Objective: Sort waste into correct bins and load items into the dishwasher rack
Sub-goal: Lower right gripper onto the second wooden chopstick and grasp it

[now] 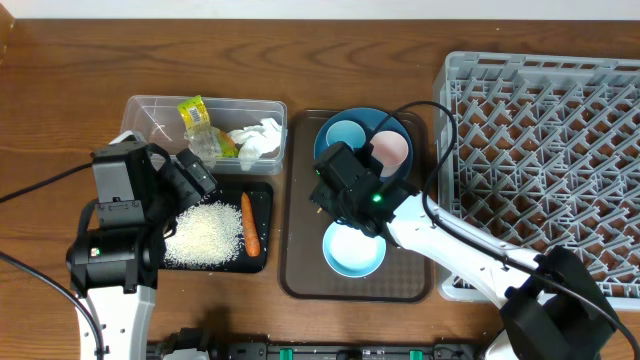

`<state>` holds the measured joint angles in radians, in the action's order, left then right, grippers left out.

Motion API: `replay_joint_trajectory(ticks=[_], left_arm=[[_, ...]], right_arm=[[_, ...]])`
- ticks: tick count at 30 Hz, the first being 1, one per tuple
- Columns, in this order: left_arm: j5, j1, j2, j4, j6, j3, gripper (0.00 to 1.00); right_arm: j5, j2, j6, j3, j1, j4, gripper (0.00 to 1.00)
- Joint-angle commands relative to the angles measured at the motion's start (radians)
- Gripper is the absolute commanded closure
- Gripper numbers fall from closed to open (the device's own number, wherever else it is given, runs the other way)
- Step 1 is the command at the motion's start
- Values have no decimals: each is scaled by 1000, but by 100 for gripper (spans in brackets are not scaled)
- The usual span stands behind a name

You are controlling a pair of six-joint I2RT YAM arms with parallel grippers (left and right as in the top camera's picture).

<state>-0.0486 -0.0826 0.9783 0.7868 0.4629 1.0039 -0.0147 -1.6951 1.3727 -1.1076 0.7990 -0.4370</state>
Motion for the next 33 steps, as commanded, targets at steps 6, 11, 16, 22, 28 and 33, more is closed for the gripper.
replay_joint_trajectory(ticks=[6,11,16,22,28,33], left_arm=[[8,-4,1,2,-14,23,1],[8,-4,1,2,-14,23,1],[8,-4,1,2,-14,23,1],[8,-4,1,2,-14,23,1],[8,-4,1,2,-14,23,1],[8,-4,1,2,-14,23,1]], right_arm=[[-4,-10,45,8,8,22,50],[12,-15,45,9,8,18,50],[19,-36,48,9,13,19,50],[31,-67,56,9,27,34,52],[30,-69,55,9,29,29,73],[31,-69,55,9,29,29,87]])
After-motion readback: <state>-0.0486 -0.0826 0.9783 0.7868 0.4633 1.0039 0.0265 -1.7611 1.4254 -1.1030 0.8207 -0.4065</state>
